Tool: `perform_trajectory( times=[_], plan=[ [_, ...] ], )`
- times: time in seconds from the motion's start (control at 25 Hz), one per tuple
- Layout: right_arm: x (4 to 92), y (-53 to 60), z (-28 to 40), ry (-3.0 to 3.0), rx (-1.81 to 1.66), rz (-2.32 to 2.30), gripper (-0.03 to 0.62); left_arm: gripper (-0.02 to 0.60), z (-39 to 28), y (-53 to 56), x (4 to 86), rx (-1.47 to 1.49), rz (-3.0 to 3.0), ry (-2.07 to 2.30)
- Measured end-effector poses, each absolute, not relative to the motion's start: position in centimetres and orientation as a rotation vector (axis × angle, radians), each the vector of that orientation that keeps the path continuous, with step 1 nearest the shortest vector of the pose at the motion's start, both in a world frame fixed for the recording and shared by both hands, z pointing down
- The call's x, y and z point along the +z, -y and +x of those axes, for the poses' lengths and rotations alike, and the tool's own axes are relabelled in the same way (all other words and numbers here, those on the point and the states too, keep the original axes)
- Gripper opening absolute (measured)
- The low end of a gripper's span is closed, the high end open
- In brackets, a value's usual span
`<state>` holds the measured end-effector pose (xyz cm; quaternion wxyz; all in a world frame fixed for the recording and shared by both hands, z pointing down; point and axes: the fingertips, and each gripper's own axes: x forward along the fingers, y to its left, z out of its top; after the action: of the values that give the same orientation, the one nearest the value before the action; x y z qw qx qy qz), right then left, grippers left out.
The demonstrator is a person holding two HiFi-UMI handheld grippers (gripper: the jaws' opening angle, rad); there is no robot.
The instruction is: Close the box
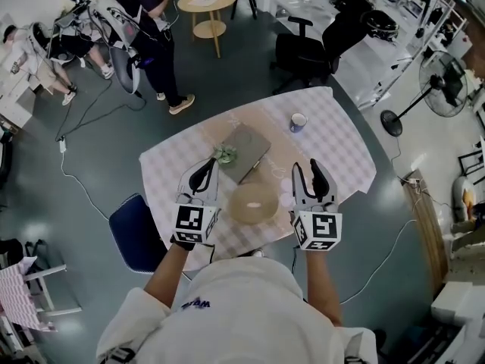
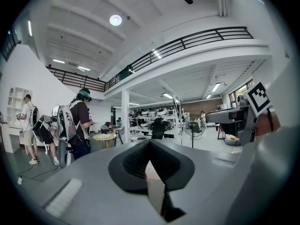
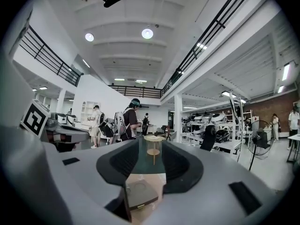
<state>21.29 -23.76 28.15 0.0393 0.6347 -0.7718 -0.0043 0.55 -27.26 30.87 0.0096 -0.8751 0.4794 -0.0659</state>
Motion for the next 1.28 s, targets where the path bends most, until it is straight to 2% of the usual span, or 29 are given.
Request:
perform_trajectory(
  times=[0.52, 0.64, 0.84, 1.28],
  plan=[
    [26.4, 21.6, 23.8, 2.32, -0.016, 1.999, 0.084, 0.002, -1.3, 26.3, 30.0, -0.231, -2.694, -1.527],
    [26.5, 21.3, 24.6, 2.302, 0.002, 2.033, 0.04, 0.002, -1.4, 25.9, 30.1, -0.243, -2.698, -1.533],
    [26.7, 20.6, 25.4, 2.278, 0.008, 2.068, 0.008, 0.002, -1.9, 25.8, 30.1, -0.252, -2.69, -1.548],
    [26.7, 19.7, 25.9, 2.291, 0.02, 2.069, 0.003, 0.002, -2.4, 25.2, 30.1, -0.247, -2.691, -1.55]
  ],
)
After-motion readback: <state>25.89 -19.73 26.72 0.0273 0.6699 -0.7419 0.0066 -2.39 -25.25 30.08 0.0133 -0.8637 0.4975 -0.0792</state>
